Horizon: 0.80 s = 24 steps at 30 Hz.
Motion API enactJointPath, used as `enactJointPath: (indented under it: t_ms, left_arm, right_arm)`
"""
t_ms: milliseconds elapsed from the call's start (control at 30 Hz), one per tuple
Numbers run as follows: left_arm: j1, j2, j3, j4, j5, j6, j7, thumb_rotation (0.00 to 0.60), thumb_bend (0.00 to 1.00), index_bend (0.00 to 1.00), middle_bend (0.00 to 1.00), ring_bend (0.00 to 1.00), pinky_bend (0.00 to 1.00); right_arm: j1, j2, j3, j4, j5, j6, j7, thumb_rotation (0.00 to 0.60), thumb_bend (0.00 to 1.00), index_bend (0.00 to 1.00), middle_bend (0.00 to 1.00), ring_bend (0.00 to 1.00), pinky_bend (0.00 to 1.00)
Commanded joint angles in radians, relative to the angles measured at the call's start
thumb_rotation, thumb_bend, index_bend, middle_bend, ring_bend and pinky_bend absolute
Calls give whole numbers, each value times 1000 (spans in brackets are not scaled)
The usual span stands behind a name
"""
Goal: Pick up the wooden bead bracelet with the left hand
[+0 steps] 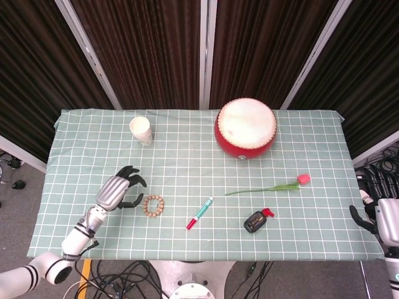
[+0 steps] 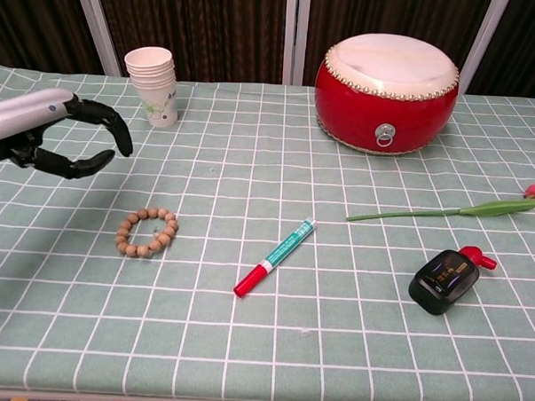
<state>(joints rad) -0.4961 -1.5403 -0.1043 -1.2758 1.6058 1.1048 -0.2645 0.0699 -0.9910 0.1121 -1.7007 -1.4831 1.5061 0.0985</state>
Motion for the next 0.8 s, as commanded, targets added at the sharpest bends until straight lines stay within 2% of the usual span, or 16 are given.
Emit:
enactJointPath:
  t_ms: [33, 100, 167, 233, 300, 533, 800]
  left_arm:
    - [36, 69, -17, -62, -47, 78, 20, 599, 409, 383, 345, 135, 97]
    - [68, 103, -33, -67, -83, 124, 33, 594, 399, 368, 342, 135, 92]
    - [103, 147, -37, -70, -120, 151, 59, 547, 382, 323, 317, 133, 78]
    - [135, 193, -29, -82, -153, 161, 91, 501, 366, 262, 261, 104, 63]
    - [177, 245, -17, -102, -186, 181, 129, 484, 360, 213, 192, 57, 48]
    - [327, 341, 39, -159, -219, 323, 193, 480, 353, 182, 126, 11, 13]
    - [446, 364, 101, -222, -173, 457, 223, 485, 353, 163, 97, 0, 0]
  right_arm:
    - [8, 17, -12, 7, -6, -29, 29, 600, 244, 0, 8, 0, 0]
    - [15, 29, -19, 16, -12, -50, 54, 600, 265, 0, 22, 0, 0]
    - [22, 34, -23, 29, -19, -63, 72, 600, 280, 0, 20, 0, 0]
    - [27, 34, -25, 39, -29, -69, 88, 600, 284, 0, 7, 0, 0]
    - [32, 27, -25, 51, -41, -64, 96, 600, 284, 0, 0, 0, 0]
    - [36, 4, -30, 49, -43, -63, 33, 600, 282, 0, 0, 0, 0]
    - [32, -33, -38, 41, -47, -49, -28, 600, 282, 0, 0, 0, 0]
